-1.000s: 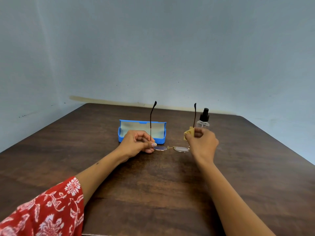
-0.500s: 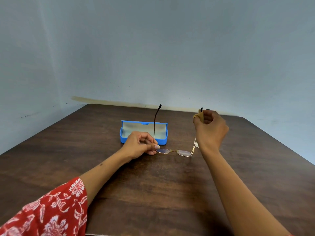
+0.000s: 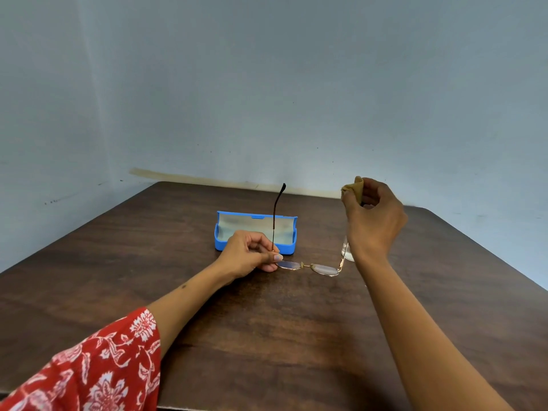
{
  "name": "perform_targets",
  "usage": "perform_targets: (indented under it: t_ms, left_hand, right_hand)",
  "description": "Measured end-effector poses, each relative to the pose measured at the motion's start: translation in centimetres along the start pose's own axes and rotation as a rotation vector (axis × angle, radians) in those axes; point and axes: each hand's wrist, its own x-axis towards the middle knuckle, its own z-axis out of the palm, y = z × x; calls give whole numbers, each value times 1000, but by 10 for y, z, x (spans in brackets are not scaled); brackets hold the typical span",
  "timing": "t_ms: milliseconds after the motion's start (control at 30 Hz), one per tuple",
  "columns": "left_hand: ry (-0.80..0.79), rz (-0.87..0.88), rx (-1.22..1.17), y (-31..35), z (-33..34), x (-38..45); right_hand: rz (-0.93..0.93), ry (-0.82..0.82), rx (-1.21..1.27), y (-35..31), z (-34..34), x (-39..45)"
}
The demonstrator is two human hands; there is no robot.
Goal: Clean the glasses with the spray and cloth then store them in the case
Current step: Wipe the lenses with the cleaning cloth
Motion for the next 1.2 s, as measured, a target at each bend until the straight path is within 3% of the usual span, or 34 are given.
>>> perform_targets:
  t_ms: [167,300,567,767,900,1100,1200]
  left_hand:
    - [-6,-4,0,0,-1,1]
    - [3,11,-19,0,0,-1]
    - [-13,10,-28,2,0,-3]
    - [-29,21,-49,0,-4,-2]
    - [-1,23,-66,2,-2,-3]
    - [-39,47,-37,1,-4,-3]
    - [-40,64,-23,-1,-5,-2]
  right_hand:
    - [-157,92,104,-19,1,-5]
    - [-279,-8,107,-26,10,-27]
    - [96,-489,82,13,35,-58]
    - [188,-657,56,24,40,-60]
    - [341,-642,264,28,36,-57]
    - [325,-770,225,29,39,-59]
    - [208,-815,115,29,44,-63]
